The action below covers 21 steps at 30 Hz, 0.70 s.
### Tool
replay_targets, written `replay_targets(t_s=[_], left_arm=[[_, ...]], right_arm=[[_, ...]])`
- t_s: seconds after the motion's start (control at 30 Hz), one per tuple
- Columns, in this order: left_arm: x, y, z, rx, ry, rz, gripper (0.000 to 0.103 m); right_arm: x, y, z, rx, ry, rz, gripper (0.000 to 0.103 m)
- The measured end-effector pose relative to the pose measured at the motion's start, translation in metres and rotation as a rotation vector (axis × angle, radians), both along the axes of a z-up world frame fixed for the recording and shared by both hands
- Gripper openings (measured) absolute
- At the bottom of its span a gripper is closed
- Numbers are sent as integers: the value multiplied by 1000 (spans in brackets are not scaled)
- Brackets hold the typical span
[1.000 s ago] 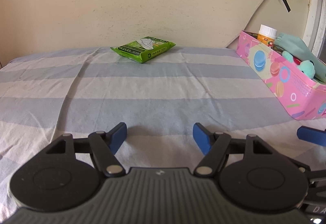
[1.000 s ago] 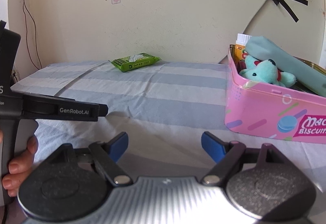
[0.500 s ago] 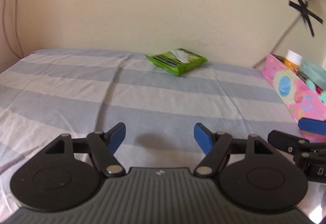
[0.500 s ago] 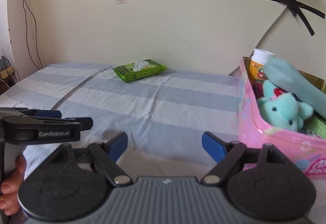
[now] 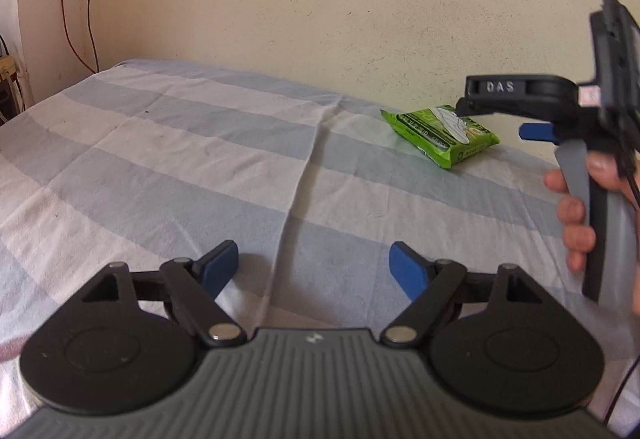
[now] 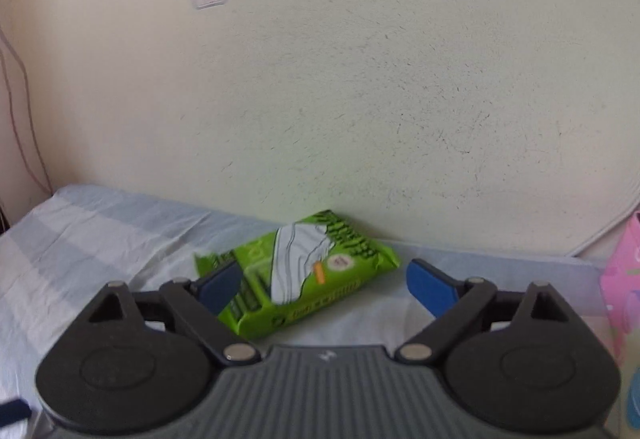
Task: Organize objects
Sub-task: 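Grasp the green tissue pack with the right gripper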
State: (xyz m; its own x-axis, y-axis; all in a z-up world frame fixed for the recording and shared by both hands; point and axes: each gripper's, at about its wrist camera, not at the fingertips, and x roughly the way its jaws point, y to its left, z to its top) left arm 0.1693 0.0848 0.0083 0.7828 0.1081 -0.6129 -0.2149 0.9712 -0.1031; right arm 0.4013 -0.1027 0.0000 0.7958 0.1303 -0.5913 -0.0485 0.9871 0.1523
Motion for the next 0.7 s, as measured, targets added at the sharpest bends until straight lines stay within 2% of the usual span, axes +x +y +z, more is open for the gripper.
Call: replay_targets(t_s=[0.1, 0.27, 0.3, 0.33, 0.43, 0.47, 0.53, 0.6, 0.7], left_arm=[[1, 1, 0, -1, -2, 4, 86], [1, 3, 0, -23, -10, 16, 87], [1, 4, 1, -31, -12, 18, 88], [1, 5, 1, -40, -13, 21, 88], [1, 8, 2, -55, -18, 38, 87], [0, 8, 2, -54, -18, 46, 87], [0, 10, 2, -56, -19, 56, 87], [0, 11, 2, -52, -21, 68, 87], [0, 15, 2, -64, -20, 76, 87]], right_arm=[[36, -17, -14, 112, 85, -22, 80], [58, -27, -29, 195, 150, 3, 74], [56, -27, -29, 198, 150, 18, 70], [50, -27, -29, 214, 151, 46, 58], [27, -26, -25, 248, 171, 103, 40], [18, -24, -23, 242, 172, 120, 38], [-3, -21, -18, 252, 176, 150, 20], [-22, -19, -15, 264, 179, 167, 13], [-52, -17, -16, 262, 181, 179, 11]])
